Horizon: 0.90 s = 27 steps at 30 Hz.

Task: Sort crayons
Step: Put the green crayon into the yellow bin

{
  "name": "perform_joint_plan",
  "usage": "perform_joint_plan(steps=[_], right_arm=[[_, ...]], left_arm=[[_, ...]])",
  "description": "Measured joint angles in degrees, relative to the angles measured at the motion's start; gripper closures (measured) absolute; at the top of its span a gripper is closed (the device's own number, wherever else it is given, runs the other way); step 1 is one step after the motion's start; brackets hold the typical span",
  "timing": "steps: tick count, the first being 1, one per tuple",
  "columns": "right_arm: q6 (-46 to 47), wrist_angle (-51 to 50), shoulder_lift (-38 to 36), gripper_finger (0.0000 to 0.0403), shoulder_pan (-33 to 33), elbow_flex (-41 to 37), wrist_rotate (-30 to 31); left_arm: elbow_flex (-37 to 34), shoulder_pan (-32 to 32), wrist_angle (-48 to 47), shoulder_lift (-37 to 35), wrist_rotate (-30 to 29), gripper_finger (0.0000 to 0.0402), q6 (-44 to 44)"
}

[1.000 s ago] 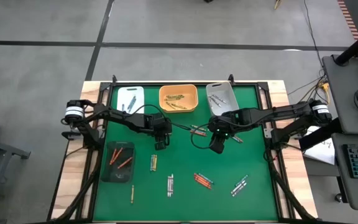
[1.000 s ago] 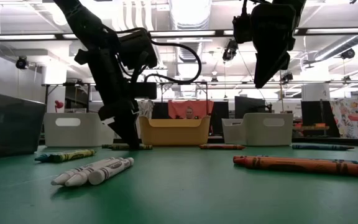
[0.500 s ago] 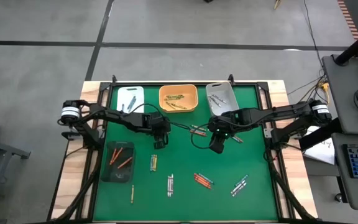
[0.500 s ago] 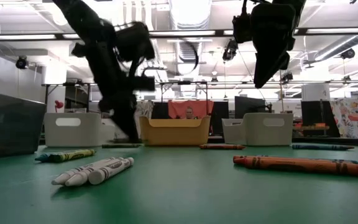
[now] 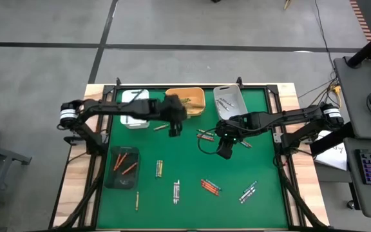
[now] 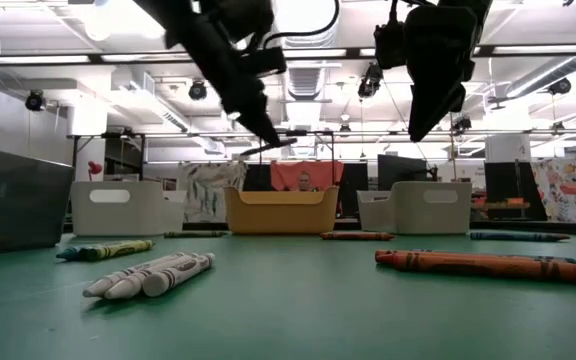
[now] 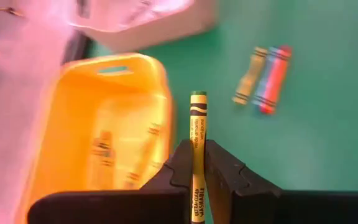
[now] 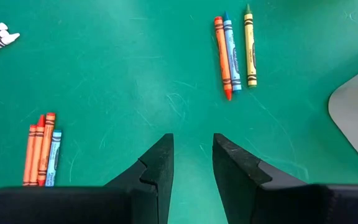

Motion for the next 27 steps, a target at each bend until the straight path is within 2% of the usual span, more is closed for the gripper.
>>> perform_joint_plan(steps=[6,11,19,27], right_arm=[[-0.07,-0.03,0.00,0.0303,0.00,-0.02,-0.01],[-0.06,-0.04,0.00,0.0303,0.00,-0.05,-0.01],[-0.07,-0.04,0.00,0.0303,0.00,-0.07,-0.01],[-0.07,-0.07,0.00,0.0303,0.00,-0.07,-0.01]], left_arm=[[7.54,7.45,-0.71,6.16,0.11,0.0401,1.26],[13.35,11.79,-7.77,13.30,0.21,0.0401,2.14],[20.45,14.33,-15.45,22.63,0.24,0.0401,2.48],[21.66,14.33,-14.66,23.43,0.20,0.0367,2.46]])
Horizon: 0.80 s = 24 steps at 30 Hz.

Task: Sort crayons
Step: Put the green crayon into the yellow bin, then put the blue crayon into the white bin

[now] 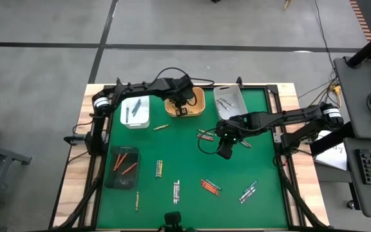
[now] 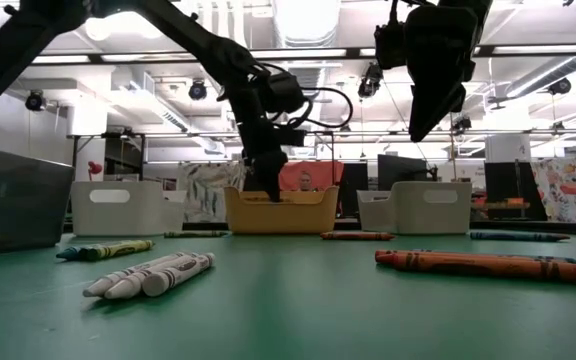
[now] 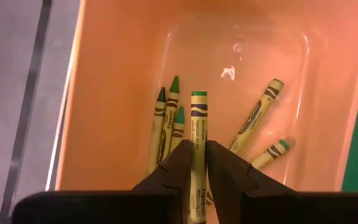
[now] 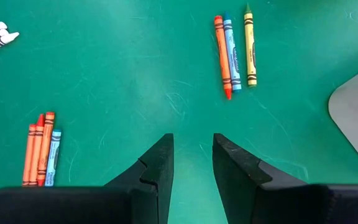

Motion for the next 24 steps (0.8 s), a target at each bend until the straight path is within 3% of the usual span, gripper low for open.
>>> perform_joint_plan(steps=[6,10,17,24], right_arm=[[0.04,0.02,0.00,0.0303,0.00,0.00,0.00],[1.63,-0.37,0.00,0.0303,0.00,0.00,-0.09],[8.01,-3.71,0.00,0.0303,1.67,-0.21,-0.55],[12.50,-10.91,0.00,0.0303,7.96,-0.58,-2.10]], left_arm=[[0.00,0.00,0.27,-0.27,-0.03,0.0345,-1.28],[0.20,-1.27,-0.93,-1.99,-0.07,0.0343,-7.22],[-0.39,-7.13,-0.74,-11.27,0.00,0.0347,-12.01],[-4.32,-15.05,4.51,-21.47,0.02,0.0348,-12.67]])
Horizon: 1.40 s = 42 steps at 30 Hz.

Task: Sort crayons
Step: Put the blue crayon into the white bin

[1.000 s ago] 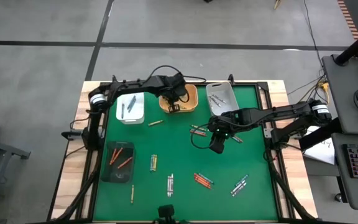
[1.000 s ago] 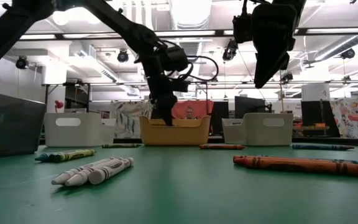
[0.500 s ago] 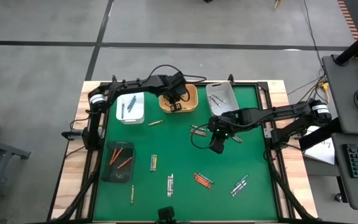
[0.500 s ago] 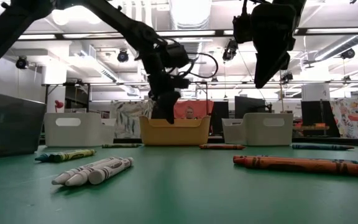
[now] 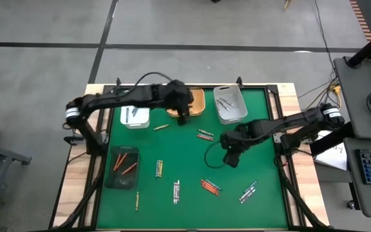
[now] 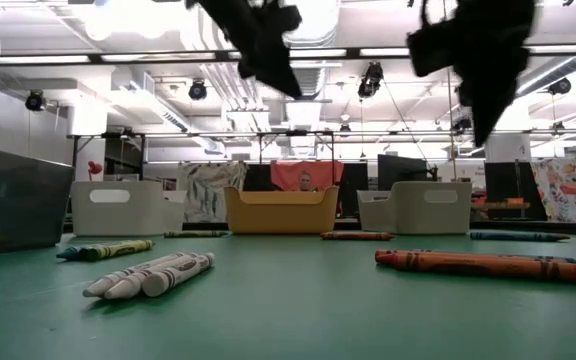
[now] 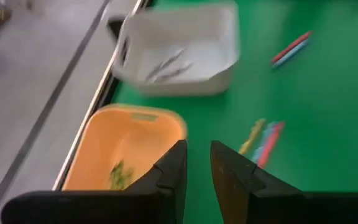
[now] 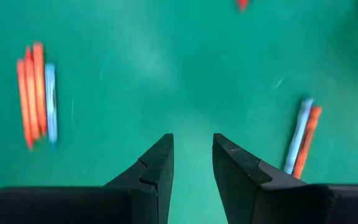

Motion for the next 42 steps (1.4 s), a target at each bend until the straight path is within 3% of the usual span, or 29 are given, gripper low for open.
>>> perform_joint_plan(steps=[6,14,22,30,37,42], right_arm=[[-0.62,-2.23,0.00,0.0303,6.95,-0.07,-0.03],[-5.59,-4.57,0.00,0.0303,15.65,-0.16,0.02],[-1.21,-4.12,0.02,0.0303,24.48,-3.32,0.46],[6.52,1.27,0.09,0.0303,30.48,-7.71,0.48],[9.82,1.58,0.09,0.0303,33.36,-9.28,0.51],[9.89,2.12,0.09,0.0303,33.44,-10.28,0.55]], left_arm=[[-10.21,-8.09,10.46,-8.84,-0.81,0.0348,-4.23],[-22.11,-17.17,21.32,-17.42,-10.68,0.0348,-8.11],[-30.38,-23.44,27.49,-22.42,-12.13,0.0348,-12.60],[-31.52,-28.95,27.46,-22.83,-12.13,0.0348,-15.40],[-31.52,-29.60,27.37,-22.74,-12.24,0.0348,-14.20],[-31.52,-29.62,26.93,-22.79,-17.30,0.0348,-12.87]])
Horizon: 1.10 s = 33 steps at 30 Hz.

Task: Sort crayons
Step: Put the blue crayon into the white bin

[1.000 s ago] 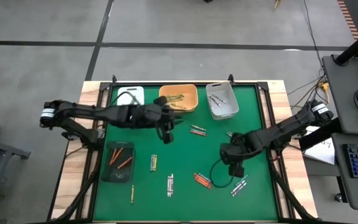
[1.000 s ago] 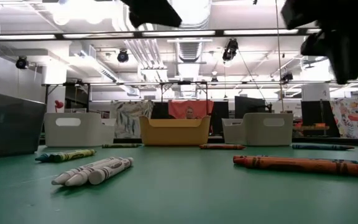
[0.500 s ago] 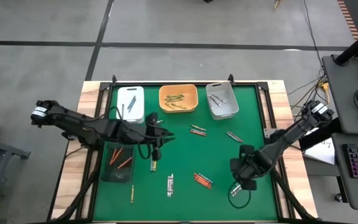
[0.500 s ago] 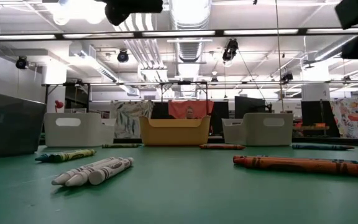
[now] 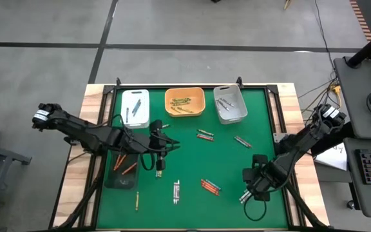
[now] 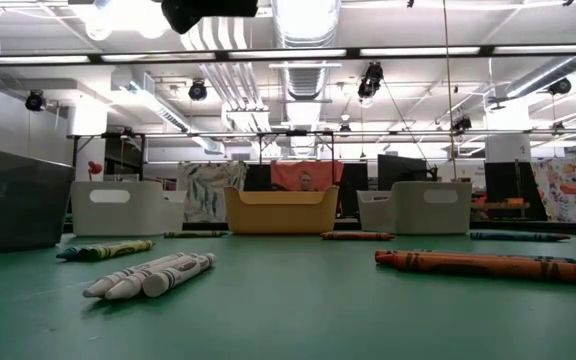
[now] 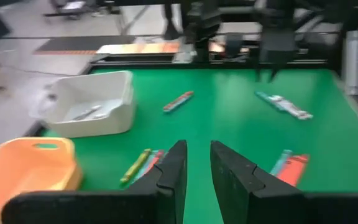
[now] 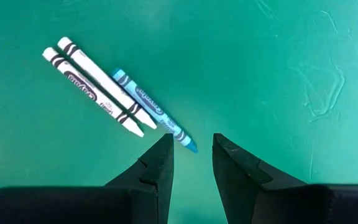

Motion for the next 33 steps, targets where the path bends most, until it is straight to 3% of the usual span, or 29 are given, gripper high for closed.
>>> perform_joint_plan(steps=[7,33], right_arm=[[0.26,7.25,0.00,0.0303,-0.02,-3.19,0.00],[1.04,9.97,0.00,0.0303,1.36,-9.30,-3.48]], left_arm=[[0.00,-0.02,-0.55,-0.01,-1.22,0.0348,-0.08],[0.00,0.07,-0.36,-0.01,-1.26,0.0348,0.03]])
